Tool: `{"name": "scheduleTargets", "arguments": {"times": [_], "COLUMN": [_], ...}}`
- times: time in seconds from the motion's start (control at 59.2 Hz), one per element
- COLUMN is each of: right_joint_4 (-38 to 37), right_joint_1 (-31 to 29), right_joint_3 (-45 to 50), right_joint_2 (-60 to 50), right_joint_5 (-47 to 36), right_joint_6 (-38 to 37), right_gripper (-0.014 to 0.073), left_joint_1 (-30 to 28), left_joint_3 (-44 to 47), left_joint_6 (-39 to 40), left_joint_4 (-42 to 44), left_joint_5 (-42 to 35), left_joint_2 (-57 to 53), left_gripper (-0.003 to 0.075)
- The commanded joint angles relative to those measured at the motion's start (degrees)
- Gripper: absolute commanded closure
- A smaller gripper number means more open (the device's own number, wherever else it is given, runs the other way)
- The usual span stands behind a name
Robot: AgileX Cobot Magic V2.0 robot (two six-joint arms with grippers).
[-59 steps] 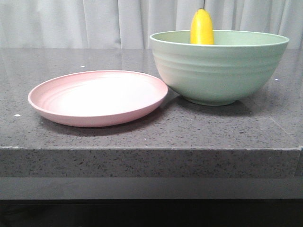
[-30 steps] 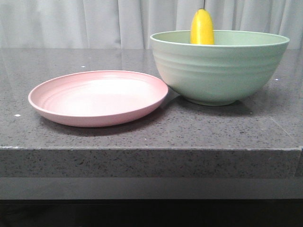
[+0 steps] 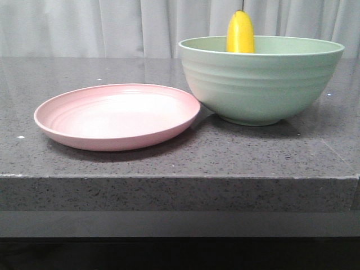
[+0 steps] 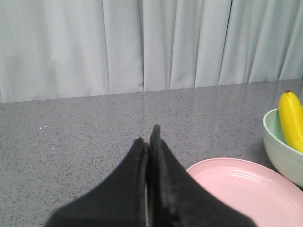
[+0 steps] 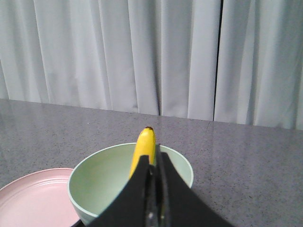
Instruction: Transfer banana from pink plate to green bowl
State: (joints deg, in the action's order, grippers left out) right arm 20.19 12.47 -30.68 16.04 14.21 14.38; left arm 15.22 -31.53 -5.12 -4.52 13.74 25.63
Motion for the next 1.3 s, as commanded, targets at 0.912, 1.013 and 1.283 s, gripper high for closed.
{"name": "scheduleTargets", "arguments": {"times": [0.912,1.013,1.283], "right_joint_4": [-0.27,-0.27,-0.27], "right_joint_1": [-0.44,-0.44,-0.44], "right_joint_3": [-1.33,-1.33,-1.33], "right_joint_2": [0.51,0.58,0.58], "right_joint_5": [-4.31,-4.24,-4.3], "right_joint_6": [0.71,0.71,0.71], "right_gripper": [0.0682,0.0682,0.0682], "left_joint_1": [-11.92,-13.4,-13.96], "left_joint_3": [24.26,27.4,32.18], "left_joint_6": [0.12,0.12,0.12], "left_joint_4": [0.87,0.74,0.24], "left_joint_5": [-4.19,-4.83,-7.36], "left_joint_2": [-27.39,-27.1,-27.1], "left_gripper": [0.0741,0.0741,0.0741]}}
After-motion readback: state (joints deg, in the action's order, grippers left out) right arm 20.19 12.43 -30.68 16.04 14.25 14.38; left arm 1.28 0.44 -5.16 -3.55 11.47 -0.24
